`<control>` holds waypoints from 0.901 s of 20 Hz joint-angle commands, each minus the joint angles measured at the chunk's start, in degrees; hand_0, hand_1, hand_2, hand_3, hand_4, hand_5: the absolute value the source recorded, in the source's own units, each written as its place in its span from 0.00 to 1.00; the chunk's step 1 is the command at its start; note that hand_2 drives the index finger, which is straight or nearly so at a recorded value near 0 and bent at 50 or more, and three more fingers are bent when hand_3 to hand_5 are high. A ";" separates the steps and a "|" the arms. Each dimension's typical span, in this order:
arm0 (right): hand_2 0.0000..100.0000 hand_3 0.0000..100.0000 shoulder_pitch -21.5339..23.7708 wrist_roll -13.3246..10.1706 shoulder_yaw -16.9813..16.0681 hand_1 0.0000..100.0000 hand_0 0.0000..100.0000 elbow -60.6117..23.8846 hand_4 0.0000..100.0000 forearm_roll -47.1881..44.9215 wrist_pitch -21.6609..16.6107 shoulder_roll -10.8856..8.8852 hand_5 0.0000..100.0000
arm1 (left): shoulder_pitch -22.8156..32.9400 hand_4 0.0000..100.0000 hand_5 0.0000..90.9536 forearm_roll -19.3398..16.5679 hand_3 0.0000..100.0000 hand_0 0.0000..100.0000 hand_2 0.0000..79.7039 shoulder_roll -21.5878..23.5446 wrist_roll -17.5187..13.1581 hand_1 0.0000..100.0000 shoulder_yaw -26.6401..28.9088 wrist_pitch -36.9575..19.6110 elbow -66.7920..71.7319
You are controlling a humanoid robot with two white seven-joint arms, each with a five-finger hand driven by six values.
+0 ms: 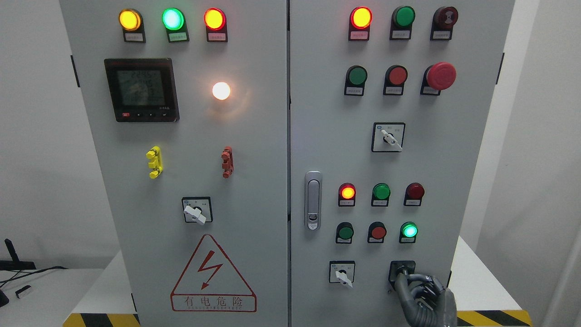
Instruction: Trip black knob to open circuit
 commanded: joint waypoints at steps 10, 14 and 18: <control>0.53 0.85 0.51 0.09 2.08 0.83 0.40 0.08 0.83 1.85 0.19 -0.05 0.92 | 0.00 0.00 0.00 -1.76 0.00 0.12 0.00 0.03 -0.04 0.39 0.00 0.02 -0.01; 0.49 0.82 0.86 1.67 2.16 0.86 0.43 -0.01 0.81 2.38 0.10 -0.13 0.92 | 0.00 0.00 0.00 -1.76 0.00 0.12 0.00 0.03 -0.04 0.39 0.00 0.02 -0.01; 0.46 0.79 1.30 1.76 2.25 0.89 0.44 -0.10 0.79 2.38 0.01 -0.31 0.91 | 0.00 0.00 0.00 -1.76 0.00 0.12 0.00 0.03 -0.04 0.39 0.00 0.02 -0.01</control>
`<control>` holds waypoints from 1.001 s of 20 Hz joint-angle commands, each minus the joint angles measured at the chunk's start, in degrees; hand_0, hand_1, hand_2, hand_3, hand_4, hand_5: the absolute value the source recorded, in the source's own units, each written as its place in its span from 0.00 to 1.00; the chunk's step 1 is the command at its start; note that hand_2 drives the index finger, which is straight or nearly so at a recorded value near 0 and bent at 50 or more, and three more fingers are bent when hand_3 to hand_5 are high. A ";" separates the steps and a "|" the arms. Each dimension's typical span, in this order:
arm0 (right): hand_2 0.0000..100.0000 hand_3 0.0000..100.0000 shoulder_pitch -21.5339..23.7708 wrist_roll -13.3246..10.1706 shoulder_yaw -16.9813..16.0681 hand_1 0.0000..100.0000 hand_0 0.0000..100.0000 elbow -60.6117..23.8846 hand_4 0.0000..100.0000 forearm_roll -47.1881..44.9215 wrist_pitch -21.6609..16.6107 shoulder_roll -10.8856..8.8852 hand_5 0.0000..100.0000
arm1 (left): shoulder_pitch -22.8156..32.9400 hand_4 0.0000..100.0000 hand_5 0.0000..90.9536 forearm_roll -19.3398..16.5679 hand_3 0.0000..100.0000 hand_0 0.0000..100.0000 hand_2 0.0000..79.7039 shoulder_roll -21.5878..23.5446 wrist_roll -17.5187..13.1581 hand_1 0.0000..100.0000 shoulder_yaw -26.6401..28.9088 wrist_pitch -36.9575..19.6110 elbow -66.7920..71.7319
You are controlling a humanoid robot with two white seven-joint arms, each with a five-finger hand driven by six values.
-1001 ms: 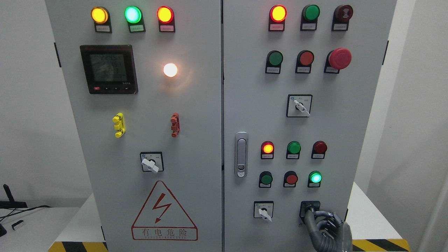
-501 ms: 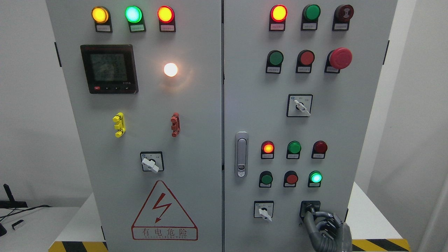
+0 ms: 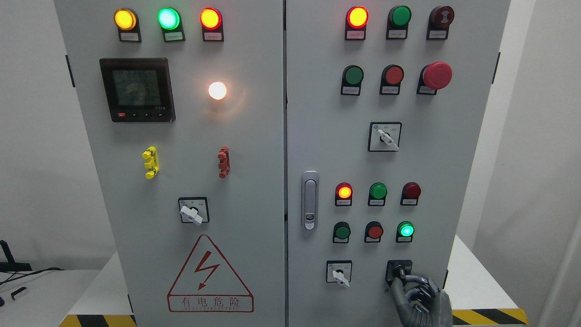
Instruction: Trip black knob to open circuit
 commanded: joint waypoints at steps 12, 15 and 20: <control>0.40 0.70 0.64 0.77 0.70 0.90 0.44 -0.11 0.69 2.61 -0.79 -0.40 0.82 | 0.00 0.00 0.00 -1.76 0.00 0.12 0.00 -0.06 -0.05 0.39 0.00 0.02 -0.01; 0.38 0.67 0.64 0.69 0.43 0.90 0.43 -0.11 0.65 2.69 -0.79 -0.31 0.78 | 0.00 0.00 0.00 -1.76 0.00 0.12 0.00 -0.06 -0.05 0.39 0.00 0.02 -0.01; 0.37 0.65 0.64 0.69 0.17 0.90 0.42 -0.11 0.62 2.87 -0.79 -0.31 0.76 | 0.00 0.00 0.00 -1.76 0.00 0.12 0.00 0.03 -0.05 0.39 0.00 0.02 -0.01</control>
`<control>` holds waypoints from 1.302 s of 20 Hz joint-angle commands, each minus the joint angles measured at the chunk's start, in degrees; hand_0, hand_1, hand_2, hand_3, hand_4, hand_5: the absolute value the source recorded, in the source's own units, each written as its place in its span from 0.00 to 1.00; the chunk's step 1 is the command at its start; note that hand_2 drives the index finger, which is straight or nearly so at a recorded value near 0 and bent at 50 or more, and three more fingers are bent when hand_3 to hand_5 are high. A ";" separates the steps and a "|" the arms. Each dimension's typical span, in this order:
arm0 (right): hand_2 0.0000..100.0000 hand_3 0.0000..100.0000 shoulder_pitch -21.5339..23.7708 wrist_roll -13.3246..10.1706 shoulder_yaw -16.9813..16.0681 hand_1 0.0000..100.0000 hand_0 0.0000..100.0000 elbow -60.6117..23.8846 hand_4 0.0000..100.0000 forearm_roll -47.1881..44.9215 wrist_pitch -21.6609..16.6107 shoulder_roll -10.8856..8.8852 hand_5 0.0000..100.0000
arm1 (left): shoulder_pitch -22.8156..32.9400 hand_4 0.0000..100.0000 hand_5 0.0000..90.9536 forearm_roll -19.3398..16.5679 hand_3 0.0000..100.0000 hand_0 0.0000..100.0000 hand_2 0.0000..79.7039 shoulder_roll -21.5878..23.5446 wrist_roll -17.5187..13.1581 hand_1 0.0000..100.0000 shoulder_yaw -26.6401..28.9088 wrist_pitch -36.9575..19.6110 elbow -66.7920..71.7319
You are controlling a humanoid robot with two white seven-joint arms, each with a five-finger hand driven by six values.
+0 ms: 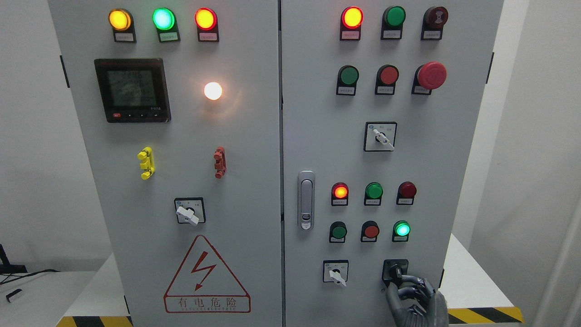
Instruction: Trip black knob to open circuit
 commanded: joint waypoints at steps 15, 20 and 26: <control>0.35 0.63 0.03 -0.27 0.04 0.88 0.42 -0.02 0.61 0.32 0.00 -0.04 0.75 | 0.00 0.00 0.00 -1.76 0.00 0.12 0.00 0.04 -0.05 0.39 0.00 0.02 0.08; 0.33 0.62 0.03 -0.27 -0.05 0.86 0.36 -0.02 0.61 0.23 0.00 0.05 0.73 | 0.00 0.00 0.00 -1.76 0.00 0.12 0.00 0.04 -0.05 0.39 0.00 0.02 -0.01; 0.33 0.61 0.03 -0.18 0.04 0.85 0.30 -0.11 0.61 0.32 0.00 0.05 0.73 | 0.00 0.00 0.00 -1.76 0.00 0.12 0.00 0.04 -0.05 0.39 0.00 0.02 -0.01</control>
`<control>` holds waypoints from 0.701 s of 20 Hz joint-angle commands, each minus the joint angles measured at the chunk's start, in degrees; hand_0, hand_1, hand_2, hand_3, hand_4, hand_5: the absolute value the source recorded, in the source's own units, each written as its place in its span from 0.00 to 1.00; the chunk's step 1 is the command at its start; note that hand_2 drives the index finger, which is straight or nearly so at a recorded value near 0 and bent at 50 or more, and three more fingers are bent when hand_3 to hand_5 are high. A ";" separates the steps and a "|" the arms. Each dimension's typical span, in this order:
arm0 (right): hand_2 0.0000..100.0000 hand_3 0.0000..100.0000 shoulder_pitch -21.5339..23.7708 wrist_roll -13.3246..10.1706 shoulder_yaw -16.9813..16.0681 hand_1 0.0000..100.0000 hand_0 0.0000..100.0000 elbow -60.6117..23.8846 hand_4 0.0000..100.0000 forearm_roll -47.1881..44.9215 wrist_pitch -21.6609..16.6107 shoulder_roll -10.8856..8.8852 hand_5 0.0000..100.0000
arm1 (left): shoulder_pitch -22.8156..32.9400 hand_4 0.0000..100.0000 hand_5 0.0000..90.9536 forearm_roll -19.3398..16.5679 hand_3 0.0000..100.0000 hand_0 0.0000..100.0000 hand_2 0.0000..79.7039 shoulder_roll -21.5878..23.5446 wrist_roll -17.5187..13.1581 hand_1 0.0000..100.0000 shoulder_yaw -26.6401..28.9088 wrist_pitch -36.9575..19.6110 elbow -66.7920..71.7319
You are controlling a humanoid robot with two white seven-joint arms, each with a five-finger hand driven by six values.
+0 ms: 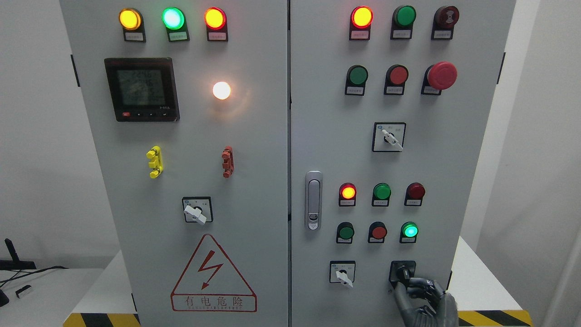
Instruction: Trip black knob to open circuit
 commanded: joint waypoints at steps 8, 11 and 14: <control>0.30 0.61 0.02 0.29 1.65 0.84 0.20 -0.09 0.61 0.02 0.00 0.04 0.73 | 0.00 0.00 0.00 -1.76 0.00 0.12 0.00 0.05 -0.05 0.39 0.00 0.02 -0.02; 0.27 0.60 0.02 0.29 1.65 0.84 0.19 -0.09 0.60 0.02 0.00 0.04 0.73 | 0.00 0.00 0.00 -1.76 0.00 0.12 0.00 0.05 -0.05 0.39 0.00 0.02 -0.02; 0.25 0.60 0.02 0.21 1.39 0.84 0.19 -0.09 0.60 0.02 0.00 -0.14 0.72 | 0.00 0.00 0.00 -1.76 0.00 0.12 0.00 -0.04 -0.05 0.39 0.00 0.02 -0.02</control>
